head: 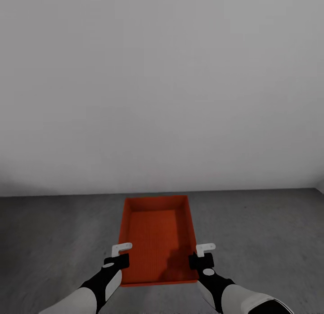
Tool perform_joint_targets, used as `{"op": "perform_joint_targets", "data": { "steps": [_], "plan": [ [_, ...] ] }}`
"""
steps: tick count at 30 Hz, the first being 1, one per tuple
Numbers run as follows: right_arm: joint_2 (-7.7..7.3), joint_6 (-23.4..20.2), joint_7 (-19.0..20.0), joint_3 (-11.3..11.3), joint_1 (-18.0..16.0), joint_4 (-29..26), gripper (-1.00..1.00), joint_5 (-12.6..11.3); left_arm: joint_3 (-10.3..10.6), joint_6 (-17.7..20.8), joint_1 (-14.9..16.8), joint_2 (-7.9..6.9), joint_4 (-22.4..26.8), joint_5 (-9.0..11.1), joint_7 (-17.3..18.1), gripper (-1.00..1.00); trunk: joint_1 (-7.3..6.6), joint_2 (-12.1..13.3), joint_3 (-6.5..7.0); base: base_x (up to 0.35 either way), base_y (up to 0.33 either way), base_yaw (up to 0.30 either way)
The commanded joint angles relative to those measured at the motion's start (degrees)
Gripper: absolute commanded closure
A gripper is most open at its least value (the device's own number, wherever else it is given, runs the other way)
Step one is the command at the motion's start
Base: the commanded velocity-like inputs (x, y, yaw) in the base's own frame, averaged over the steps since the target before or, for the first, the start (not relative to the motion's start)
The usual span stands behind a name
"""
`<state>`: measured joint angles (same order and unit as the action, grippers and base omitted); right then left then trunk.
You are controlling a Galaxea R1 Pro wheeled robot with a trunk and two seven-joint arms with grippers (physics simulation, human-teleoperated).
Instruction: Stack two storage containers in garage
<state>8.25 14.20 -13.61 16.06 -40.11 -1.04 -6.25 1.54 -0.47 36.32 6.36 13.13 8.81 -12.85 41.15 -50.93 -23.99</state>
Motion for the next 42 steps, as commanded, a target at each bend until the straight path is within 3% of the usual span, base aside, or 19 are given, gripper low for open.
{"op": "perform_joint_targets", "data": {
  "steps": [1,42],
  "plan": [
    [-0.34,0.53,-0.43,-1.91,-0.04,0.25,1.0,-2.02,-1.1,-0.5,0.03,-0.04,0.23,-0.83,-0.53,1.0,0.0,-0.05,-0.15,0.0,0.0,0.0],
    [-0.29,0.56,-0.45,-1.91,-0.05,0.23,1.0,-2.07,-1.1,-0.5,0.06,-0.03,0.23,-0.86,-0.6,1.0,0.0,-0.05,-3.88,0.0,0.0,0.0]
  ]
}}
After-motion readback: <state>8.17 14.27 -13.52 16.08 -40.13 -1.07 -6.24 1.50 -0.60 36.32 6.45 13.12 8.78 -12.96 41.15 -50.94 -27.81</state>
